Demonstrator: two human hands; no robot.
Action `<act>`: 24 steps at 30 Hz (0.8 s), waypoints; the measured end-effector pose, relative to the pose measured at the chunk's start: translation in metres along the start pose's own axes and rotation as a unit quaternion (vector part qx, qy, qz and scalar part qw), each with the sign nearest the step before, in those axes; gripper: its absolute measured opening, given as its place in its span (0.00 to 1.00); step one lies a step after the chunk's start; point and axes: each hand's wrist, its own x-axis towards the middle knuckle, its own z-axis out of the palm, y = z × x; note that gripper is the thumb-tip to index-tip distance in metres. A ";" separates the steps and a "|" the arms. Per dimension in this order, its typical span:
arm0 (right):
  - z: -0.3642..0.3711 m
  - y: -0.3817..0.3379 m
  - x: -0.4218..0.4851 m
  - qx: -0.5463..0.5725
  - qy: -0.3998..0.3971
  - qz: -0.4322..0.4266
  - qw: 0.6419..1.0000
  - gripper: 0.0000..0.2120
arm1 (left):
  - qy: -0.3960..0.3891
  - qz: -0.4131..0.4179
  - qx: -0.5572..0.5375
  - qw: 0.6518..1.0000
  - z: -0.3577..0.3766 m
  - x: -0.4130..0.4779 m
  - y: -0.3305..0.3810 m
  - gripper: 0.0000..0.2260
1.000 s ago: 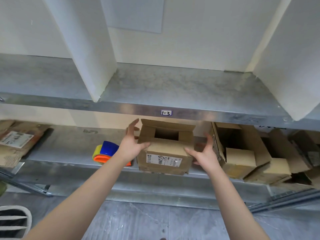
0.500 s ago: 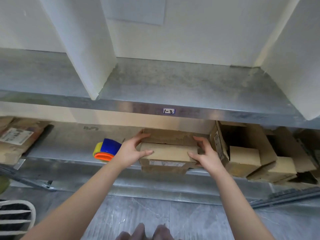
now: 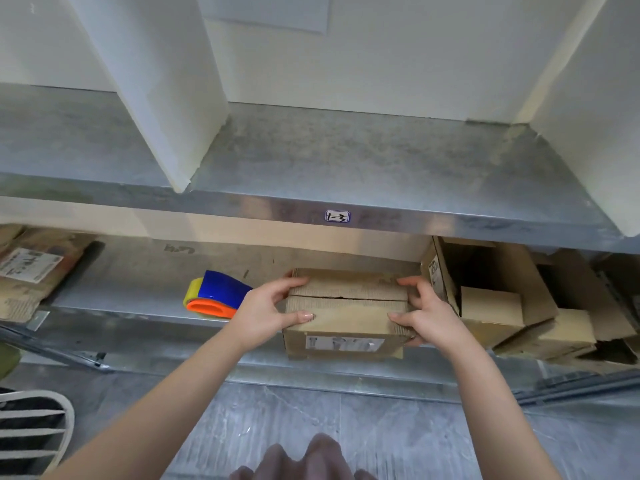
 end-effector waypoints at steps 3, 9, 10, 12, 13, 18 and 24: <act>0.011 0.008 -0.004 0.003 -0.011 -0.005 1.000 0.26 | -0.001 -0.002 0.023 1.000 0.003 -0.005 -0.009 0.27; 0.034 0.019 0.002 -0.003 0.097 -0.057 0.994 0.27 | 0.011 0.003 0.079 0.997 0.013 0.007 -0.018 0.30; 0.034 0.019 0.004 -0.010 0.100 -0.061 0.993 0.27 | 0.027 0.003 0.084 0.996 0.014 0.012 -0.017 0.30; 0.034 0.016 0.009 -0.038 0.077 -0.065 0.994 0.31 | 0.064 0.000 0.106 0.992 0.015 0.022 -0.015 0.30; 0.033 0.015 0.012 -0.051 0.061 -0.065 0.995 0.32 | 0.076 -0.002 0.112 0.991 0.015 0.028 -0.014 0.29; 0.035 0.007 0.033 0.010 0.044 -0.046 0.998 0.31 | 0.072 -0.018 0.116 0.990 0.011 0.048 -0.013 0.28; 0.037 0.011 0.030 -0.082 0.102 -0.075 0.988 0.32 | 0.058 0.037 0.289 0.955 0.007 0.043 -0.008 0.29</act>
